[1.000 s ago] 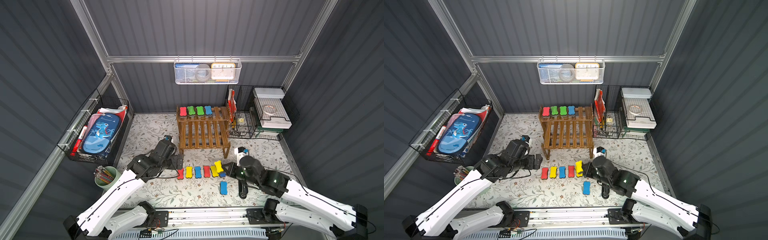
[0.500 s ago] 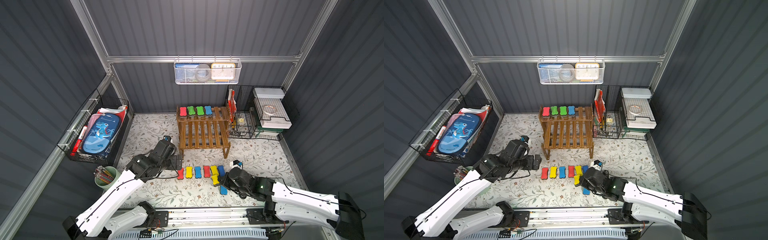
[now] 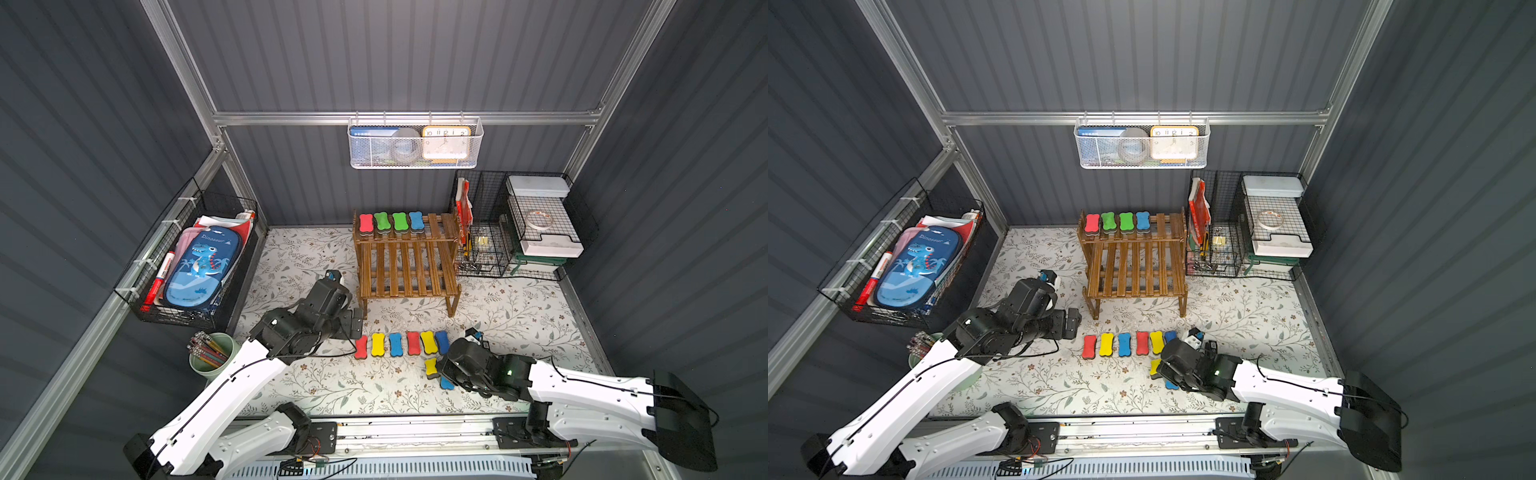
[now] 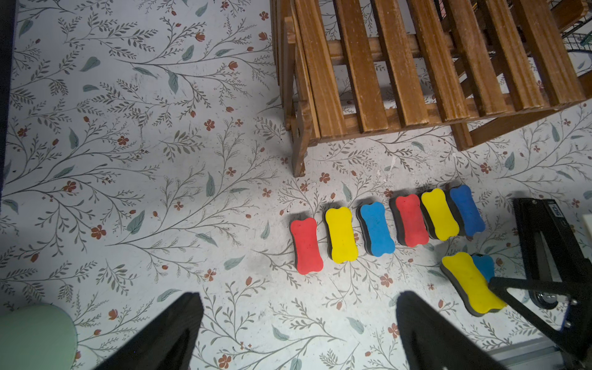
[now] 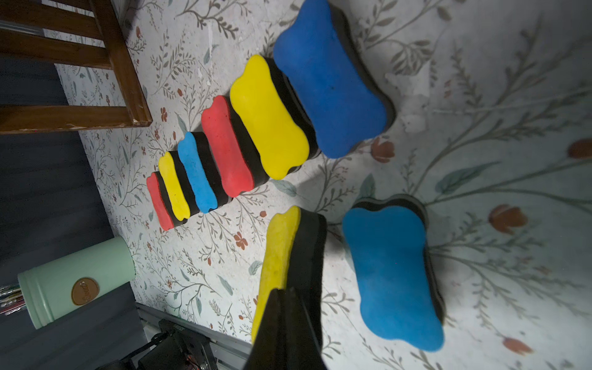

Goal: Remove the whiteboard erasers from the shelf
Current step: Place the whiteboard eraser at the center of the board.

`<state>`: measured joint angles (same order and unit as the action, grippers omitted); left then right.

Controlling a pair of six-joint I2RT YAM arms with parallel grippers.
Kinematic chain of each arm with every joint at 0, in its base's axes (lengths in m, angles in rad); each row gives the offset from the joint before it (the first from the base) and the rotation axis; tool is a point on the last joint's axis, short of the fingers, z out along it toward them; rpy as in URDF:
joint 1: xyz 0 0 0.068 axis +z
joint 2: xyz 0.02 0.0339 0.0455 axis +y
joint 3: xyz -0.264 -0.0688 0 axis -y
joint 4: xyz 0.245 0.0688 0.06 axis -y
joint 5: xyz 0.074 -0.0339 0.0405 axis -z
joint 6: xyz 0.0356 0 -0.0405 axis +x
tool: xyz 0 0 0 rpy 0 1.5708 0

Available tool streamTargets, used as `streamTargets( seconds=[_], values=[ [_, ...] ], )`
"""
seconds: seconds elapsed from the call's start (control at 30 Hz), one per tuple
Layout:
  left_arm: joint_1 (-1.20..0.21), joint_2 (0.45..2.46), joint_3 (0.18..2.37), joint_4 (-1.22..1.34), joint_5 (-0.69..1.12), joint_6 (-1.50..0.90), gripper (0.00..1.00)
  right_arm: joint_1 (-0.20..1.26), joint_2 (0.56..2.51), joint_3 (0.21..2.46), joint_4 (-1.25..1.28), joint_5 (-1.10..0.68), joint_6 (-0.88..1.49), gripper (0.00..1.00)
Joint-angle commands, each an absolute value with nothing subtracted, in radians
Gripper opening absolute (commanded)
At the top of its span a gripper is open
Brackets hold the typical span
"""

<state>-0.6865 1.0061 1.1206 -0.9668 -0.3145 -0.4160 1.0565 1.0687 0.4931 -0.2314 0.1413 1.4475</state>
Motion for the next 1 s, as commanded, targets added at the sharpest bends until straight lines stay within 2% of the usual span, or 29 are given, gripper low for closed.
streamTargets(
  seconds=[0.0, 0.27, 0.43, 0.53, 0.7, 0.83, 0.97],
  values=[
    [-0.681, 0.995, 1.127, -0.988, -0.323, -0.399, 0.99, 1.060, 1.071, 0.500, -0.222, 0.178, 1.454, 0.00],
    [-0.681, 0.999, 1.136, -0.992, -0.325, -0.394, 0.99, 1.043, 1.134, 0.488, -0.166, 0.157, 1.470, 0.00],
    [-0.681, 0.996, 1.137, -0.997, -0.327, -0.396, 0.99, 1.037, 1.133, 0.520, -0.232, 0.151, 1.469, 0.01],
    [-0.681, 0.992, 1.136, -1.000, -0.329, -0.395, 0.99, 1.037, 1.111, 0.519, -0.251, 0.161, 1.472, 0.15],
    [-0.681, 0.992, 1.132, -1.000, -0.323, -0.397, 0.99, 1.036, 1.089, 0.542, -0.287, 0.172, 1.456, 0.25],
    [-0.681, 0.997, 1.132, -0.995, -0.314, -0.396, 0.99, 1.037, 1.060, 0.609, -0.352, 0.210, 1.392, 0.27],
    [-0.681, 0.998, 1.123, -0.988, -0.296, -0.400, 0.99, 1.029, 1.032, 0.747, -0.461, 0.276, 1.217, 0.31]
  ],
)
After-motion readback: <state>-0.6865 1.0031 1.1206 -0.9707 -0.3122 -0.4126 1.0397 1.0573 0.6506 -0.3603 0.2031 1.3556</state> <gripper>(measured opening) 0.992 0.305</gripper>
